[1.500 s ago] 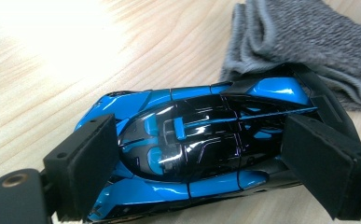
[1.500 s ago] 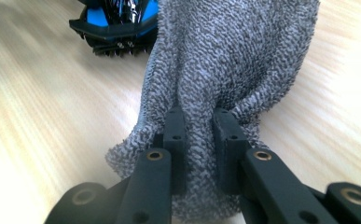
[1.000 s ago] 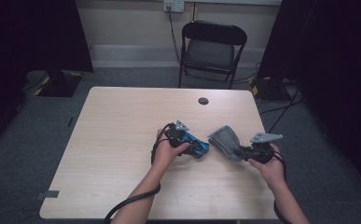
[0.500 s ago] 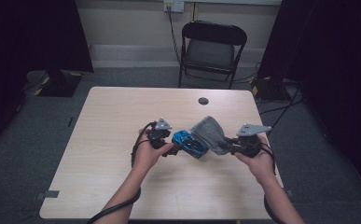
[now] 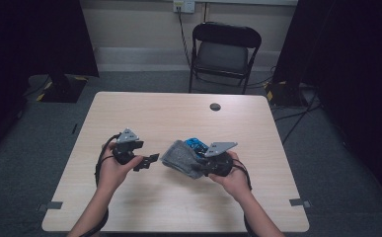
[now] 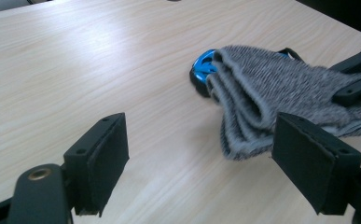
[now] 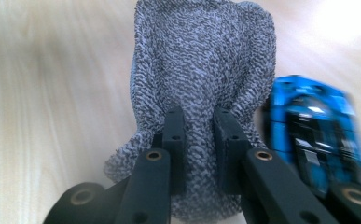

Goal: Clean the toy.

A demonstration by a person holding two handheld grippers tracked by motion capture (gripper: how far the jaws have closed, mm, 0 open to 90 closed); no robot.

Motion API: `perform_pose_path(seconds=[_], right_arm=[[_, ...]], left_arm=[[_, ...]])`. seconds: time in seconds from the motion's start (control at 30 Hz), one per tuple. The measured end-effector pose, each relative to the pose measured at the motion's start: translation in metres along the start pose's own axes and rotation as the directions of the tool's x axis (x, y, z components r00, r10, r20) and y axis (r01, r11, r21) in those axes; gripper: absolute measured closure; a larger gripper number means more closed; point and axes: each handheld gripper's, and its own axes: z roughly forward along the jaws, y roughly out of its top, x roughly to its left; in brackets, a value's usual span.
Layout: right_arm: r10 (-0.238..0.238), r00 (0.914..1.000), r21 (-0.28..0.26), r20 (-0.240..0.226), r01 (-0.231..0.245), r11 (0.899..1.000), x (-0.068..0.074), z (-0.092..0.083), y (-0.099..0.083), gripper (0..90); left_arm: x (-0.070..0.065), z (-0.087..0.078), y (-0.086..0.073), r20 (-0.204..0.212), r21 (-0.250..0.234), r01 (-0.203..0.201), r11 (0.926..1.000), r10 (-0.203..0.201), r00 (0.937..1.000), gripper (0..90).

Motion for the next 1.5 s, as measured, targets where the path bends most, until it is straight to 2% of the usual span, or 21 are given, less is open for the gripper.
perform_pose_path(seconds=[0.13,0.23,0.37,0.47,0.5,0.67,0.73,0.83,0.87,0.9,0.93,1.0,1.13,1.2,1.3,1.37,1.43,1.5], right_arm=[[-0.037,0.9987,0.034,-0.036,0.039,0.999,0.010,0.018,0.003,76.9],[-0.044,0.9976,0.049,-0.054,0.047,0.998,0.016,0.029,0.005,76.5],[-0.059,0.9959,0.065,-0.068,0.063,0.996,0.019,0.041,0.007,76.5],[-0.073,0.9940,0.078,-0.081,0.079,0.994,0.021,0.049,0.008,76.1],[-0.080,0.9930,0.082,-0.087,0.087,0.993,0.021,0.051,0.008,75.8],[-0.089,0.9916,0.084,-0.094,0.097,0.992,0.022,0.058,0.010,71.6],[-0.080,0.9926,0.091,-0.091,0.088,0.992,0.022,0.060,0.010,68.2],[-0.065,0.9941,0.089,-0.087,0.073,0.993,0.021,0.061,0.010,63.1],[-0.066,0.9939,0.089,-0.088,0.074,0.993,0.020,0.061,0.010,61.2],[-0.063,0.9943,0.093,-0.086,0.071,0.993,0.020,0.061,0.010,59.4],[-0.056,0.9947,0.090,-0.086,0.064,0.994,0.019,0.060,0.009,58.3],[-0.038,0.9967,0.082,-0.072,0.044,0.996,0.017,0.059,0.008,52.8],[0.001,0.9992,0.066,-0.040,0.001,0.998,0.015,0.052,0.002,47.0],[0.002,0.9994,0.067,-0.034,0.000,0.998,0.017,0.049,0.001,44.8],[-0.005,0.9996,0.063,-0.027,0.007,0.998,0.021,0.048,0.000,42.2],[-0.014,0.9995,0.074,-0.030,0.016,0.997,0.024,0.049,-0.001,41.9],[-0.029,0.9993,0.081,-0.023,0.031,0.996,0.025,0.052,-0.002,42.0],[-0.052,0.9986,0.094,-0.005,0.052,0.994,0.024,0.055,-0.002,42.4]], left_arm=[[0.005,-0.011,-0.007,-0.004,-0.015,0.008,0.9999,-0.008,1.0000,19.1],[0.004,-0.013,-0.010,0.007,-0.025,0.008,0.9996,-0.008,0.9999,21.0],[0.000,-0.010,-0.010,0.022,-0.028,-0.031,0.9991,0.031,0.9993,21.0],[-0.004,-0.003,-0.009,0.037,-0.030,-0.077,0.9966,0.078,0.9963,21.1],[-0.005,-0.002,-0.009,0.041,-0.036,-0.082,0.9960,0.083,0.9957,21.1],[-0.004,0.010,-0.019,0.074,0.006,-0.115,0.9933,0.114,0.9907,25.0],[-0.002,0.014,-0.026,0.077,0.026,-0.131,0.9911,0.128,0.9887,25.0],[-0.001,0.019,-0.033,0.104,0.041,-0.151,0.9876,0.146,0.9837,24.9],[-0.001,0.020,-0.034,0.103,0.035,-0.173,0.9844,0.168,0.9803,24.9],[-0.001,0.022,-0.033,0.109,0.027,-0.194,0.9807,0.190,0.9758,25.2],[-0.001,0.023,-0.031,0.116,0.027,-0.198,0.9798,0.194,0.9742,25.9],[-0.001,0.027,-0.027,0.119,0.017,-0.189,0.9818,0.186,0.9754,26.1],[-0.004,0.038,-0.018,0.147,0.029,-0.213,0.9766,0.207,0.9673,30.3],[-0.004,0.045,-0.016,0.161,0.032,-0.216,0.9760,0.208,0.9648,30.3],[-0.002,0.054,-0.020,0.154,0.058,-0.248,0.9670,0.237,0.9593,30.6],[-0.001,0.060,-0.028,0.169,0.088,-0.227,0.9699,0.210,0.9629,31.3],[-0.002,0.059,-0.036,0.183,0.111,-0.222,0.9687,0.200,0.9627,34.0],[-0.004,0.054,-0.043,0.183,0.135,-0.233,0.9631,0.207,0.9611,34.2]])
